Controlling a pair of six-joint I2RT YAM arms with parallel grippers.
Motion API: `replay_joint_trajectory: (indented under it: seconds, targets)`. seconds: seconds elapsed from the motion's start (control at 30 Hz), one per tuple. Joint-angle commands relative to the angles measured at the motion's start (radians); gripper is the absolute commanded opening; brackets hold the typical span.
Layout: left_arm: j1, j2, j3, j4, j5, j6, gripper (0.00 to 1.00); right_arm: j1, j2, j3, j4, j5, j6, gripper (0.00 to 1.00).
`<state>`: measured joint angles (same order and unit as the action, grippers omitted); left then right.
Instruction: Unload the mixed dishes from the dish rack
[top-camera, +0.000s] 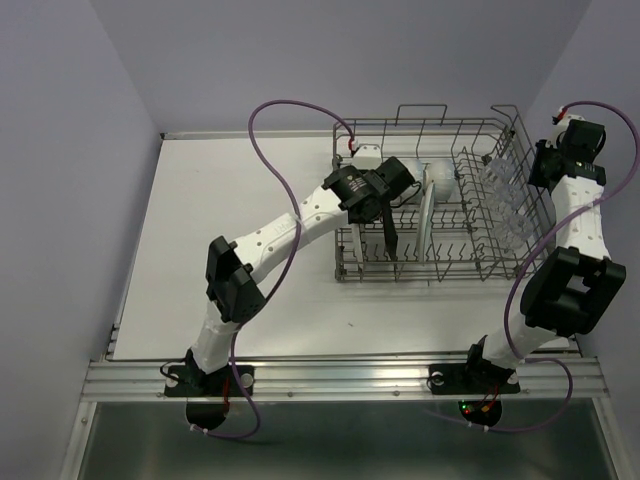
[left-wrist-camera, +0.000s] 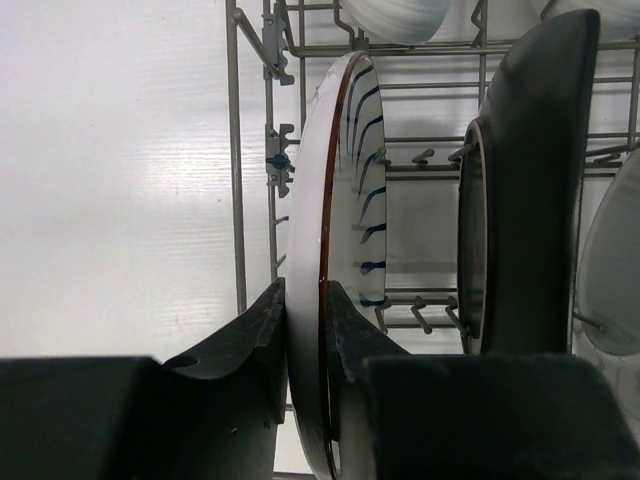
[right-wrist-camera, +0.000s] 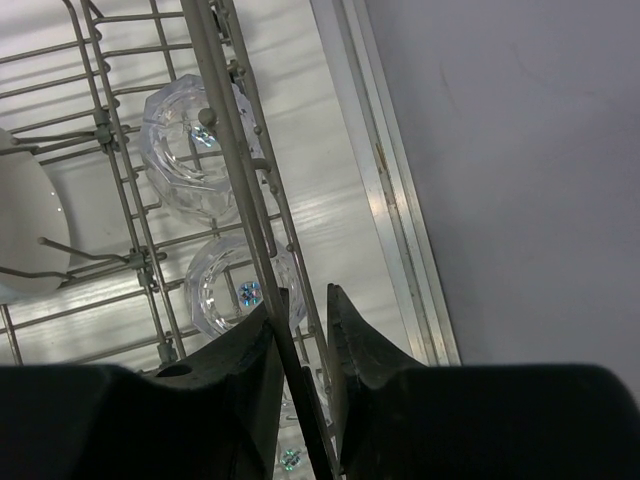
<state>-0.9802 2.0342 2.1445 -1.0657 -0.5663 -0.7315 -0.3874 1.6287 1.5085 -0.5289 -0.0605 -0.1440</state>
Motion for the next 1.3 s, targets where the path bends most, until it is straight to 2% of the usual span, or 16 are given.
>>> replay_joint_trajectory:
  seconds: [0.0, 0.43, 0.77, 1.03, 1.2, 1.27]
  targets:
    - [-0.031, -0.034, 0.136, 0.046, -0.079, -0.019, 0.0, 0.012, 0.031, -0.018, 0.003, -0.056, 0.018, 0.01]
    - [-0.064, -0.091, 0.215, 0.11, -0.19, 0.175, 0.0, 0.012, 0.033, -0.018, 0.004, -0.058, 0.018, 0.01]
    - [-0.092, -0.144, 0.262, 0.24, -0.303, 0.352, 0.0, 0.012, 0.03, -0.024, 0.003, -0.082, 0.003, 0.01]
    - [-0.091, -0.21, 0.278, 0.323, -0.334, 0.429, 0.0, 0.012, 0.028, -0.025, 0.003, -0.076, -0.006, 0.01]
    - [-0.026, -0.294, 0.182, 0.392, -0.328, 0.435, 0.0, 0.012, 0.031, -0.021, 0.003, -0.094, 0.001, 0.01]
    - [0.07, -0.354, 0.125, 0.421, -0.262, 0.399, 0.0, 0.012, 0.033, -0.019, 0.003, -0.099, 0.003, 0.01]
